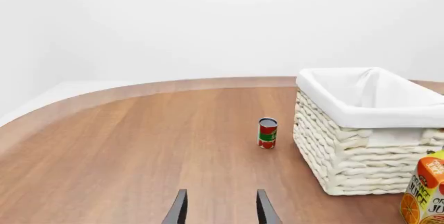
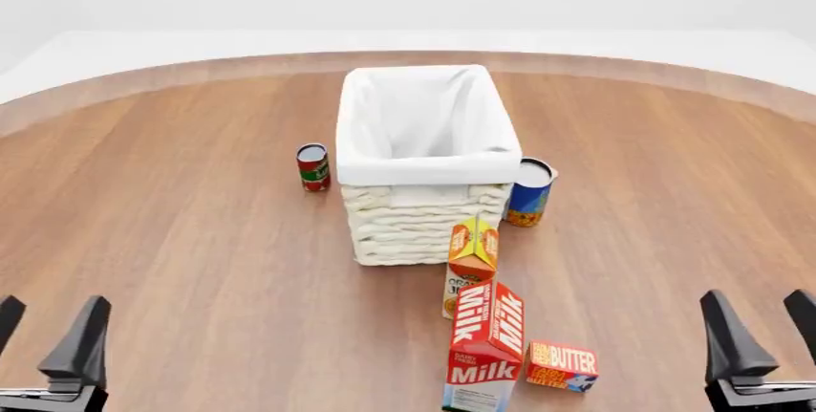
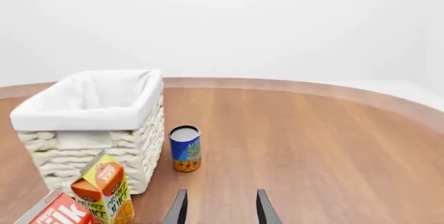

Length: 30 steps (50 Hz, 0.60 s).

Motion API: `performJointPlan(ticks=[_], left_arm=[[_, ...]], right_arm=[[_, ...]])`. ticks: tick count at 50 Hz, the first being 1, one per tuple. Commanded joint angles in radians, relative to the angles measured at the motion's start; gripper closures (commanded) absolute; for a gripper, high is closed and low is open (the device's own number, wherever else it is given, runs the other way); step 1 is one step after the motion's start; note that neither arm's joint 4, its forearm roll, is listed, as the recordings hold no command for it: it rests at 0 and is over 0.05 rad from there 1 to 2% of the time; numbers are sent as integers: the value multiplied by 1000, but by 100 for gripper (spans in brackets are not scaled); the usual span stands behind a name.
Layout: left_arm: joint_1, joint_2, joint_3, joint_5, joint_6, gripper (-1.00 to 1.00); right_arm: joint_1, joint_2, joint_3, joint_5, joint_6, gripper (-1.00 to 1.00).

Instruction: Pick up the butter and put it in the basket.

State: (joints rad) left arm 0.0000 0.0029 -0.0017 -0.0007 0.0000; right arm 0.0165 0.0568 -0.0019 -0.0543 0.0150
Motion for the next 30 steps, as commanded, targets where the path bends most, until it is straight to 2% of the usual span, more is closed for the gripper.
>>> performJointPlan(ticks=[1,17,22,26,27,30], left_arm=[[0,5,-3,-1,0,-100],[0,5,-3,-1,0,-100],[0,5,-3,-1,0,-100],[0,5,-3,-1,0,-100],[0,5,-3,-1,0,-100],[0,5,-3,-1,0,-100]], right_arm=[[-16,-43,-3,50,-18,-100],[-9,-49,-9,62,-10,-100],[1,50,-10,5,30,-100],[39,186,-10,-60,117,-100],[32,187,-15,-58,103,-100],[36,206,-48,-36,118,-100]])
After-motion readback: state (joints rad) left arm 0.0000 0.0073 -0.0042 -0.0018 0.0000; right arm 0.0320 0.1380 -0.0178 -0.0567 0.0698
